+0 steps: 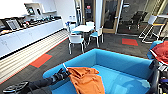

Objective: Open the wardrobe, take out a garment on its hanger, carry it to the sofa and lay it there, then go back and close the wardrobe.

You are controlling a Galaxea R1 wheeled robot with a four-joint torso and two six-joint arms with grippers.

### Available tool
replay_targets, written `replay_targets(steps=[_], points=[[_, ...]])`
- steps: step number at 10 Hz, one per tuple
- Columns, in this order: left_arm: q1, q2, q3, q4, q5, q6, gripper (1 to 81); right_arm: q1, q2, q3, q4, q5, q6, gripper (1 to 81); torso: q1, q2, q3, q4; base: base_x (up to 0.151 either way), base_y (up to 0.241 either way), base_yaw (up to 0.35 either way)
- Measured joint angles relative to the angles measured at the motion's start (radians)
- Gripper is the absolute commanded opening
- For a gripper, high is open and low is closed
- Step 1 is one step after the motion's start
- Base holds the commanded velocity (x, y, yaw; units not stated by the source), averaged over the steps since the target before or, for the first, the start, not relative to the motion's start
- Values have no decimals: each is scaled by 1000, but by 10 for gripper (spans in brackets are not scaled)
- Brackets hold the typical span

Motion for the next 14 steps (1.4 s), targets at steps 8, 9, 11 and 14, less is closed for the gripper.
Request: replay_targets(steps=[8, 9, 11, 14], points=[[56, -75, -4, 21, 26, 15, 811, -2, 2, -3, 1, 2, 0, 811, 0, 0, 0, 19, 0, 0, 0], [52, -97, -4, 18, -3, 0, 811, -2, 2, -3, 1, 2, 0, 811, 0, 0, 0, 19, 0, 0, 0], [53, -131, -9, 18, -15, 0, 811, -2, 2, -3, 0, 2, 0, 811, 0, 0, 0, 19, 0, 0, 0], [84, -130, 4, 29, -39, 4, 811, -2, 5, -3, 1, 2, 0, 811, 0, 0, 0, 19, 0, 0, 0]])
